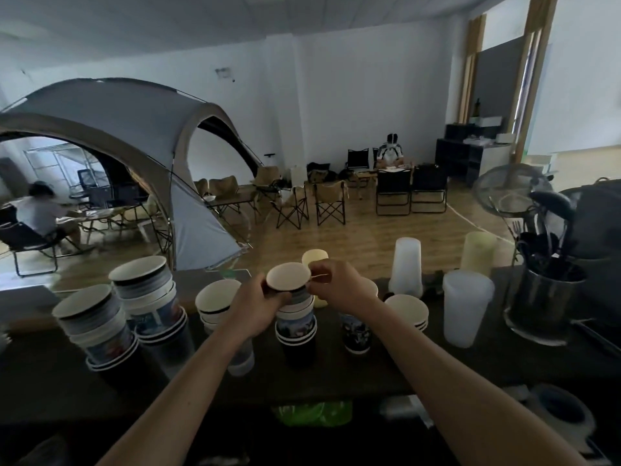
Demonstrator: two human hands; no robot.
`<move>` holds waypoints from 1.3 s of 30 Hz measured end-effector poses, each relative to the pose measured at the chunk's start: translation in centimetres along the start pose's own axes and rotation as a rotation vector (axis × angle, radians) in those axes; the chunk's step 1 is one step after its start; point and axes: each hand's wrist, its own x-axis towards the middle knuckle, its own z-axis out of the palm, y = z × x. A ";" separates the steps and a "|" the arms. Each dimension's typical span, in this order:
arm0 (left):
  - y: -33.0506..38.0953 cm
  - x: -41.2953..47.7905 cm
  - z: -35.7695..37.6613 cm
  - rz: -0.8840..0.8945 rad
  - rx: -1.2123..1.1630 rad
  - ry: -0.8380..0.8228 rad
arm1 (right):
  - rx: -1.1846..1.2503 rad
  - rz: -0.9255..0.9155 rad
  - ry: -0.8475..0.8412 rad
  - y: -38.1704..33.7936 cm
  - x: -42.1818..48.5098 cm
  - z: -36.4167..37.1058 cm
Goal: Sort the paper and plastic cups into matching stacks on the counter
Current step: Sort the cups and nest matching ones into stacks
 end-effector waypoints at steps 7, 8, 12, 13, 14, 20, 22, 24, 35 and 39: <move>-0.2 0.1 0.6 0.072 -0.049 0.033 | -0.041 -0.031 -0.021 0.2 -0.3 0.0; -0.1 0.2 0.5 0.068 -0.071 0.036 | -0.024 -0.028 -0.014 0.1 -0.3 0.0; 1.0 0.3 -0.5 0.008 -0.106 0.038 | 0.063 0.036 0.005 -0.4 -0.3 -0.3; 1.3 0.3 -0.7 0.006 -0.097 0.038 | 0.039 0.035 0.015 -0.8 -0.4 -0.7; 1.7 0.2 -1.0 0.025 -0.085 0.045 | 0.010 0.013 0.030 -1.3 -0.5 -1.1; 7.4 0.2 -3.1 0.332 -0.148 0.159 | 0.155 -0.189 0.171 -4.9 -1.7 -6.5; 9.7 0.9 -2.5 0.405 -0.210 0.149 | 0.116 -0.223 0.277 -5.4 -2.4 -9.4; 11.7 1.9 -0.9 0.436 -0.288 0.062 | 0.016 -0.202 0.355 -4.7 -3.3 -12.3; 12.2 4.3 11.9 0.419 0.243 -0.415 | -0.371 0.225 0.374 6.8 -8.1 -12.7; 10.5 4.3 12.8 0.499 0.479 -0.411 | -0.412 0.302 0.305 9.6 -7.9 -11.5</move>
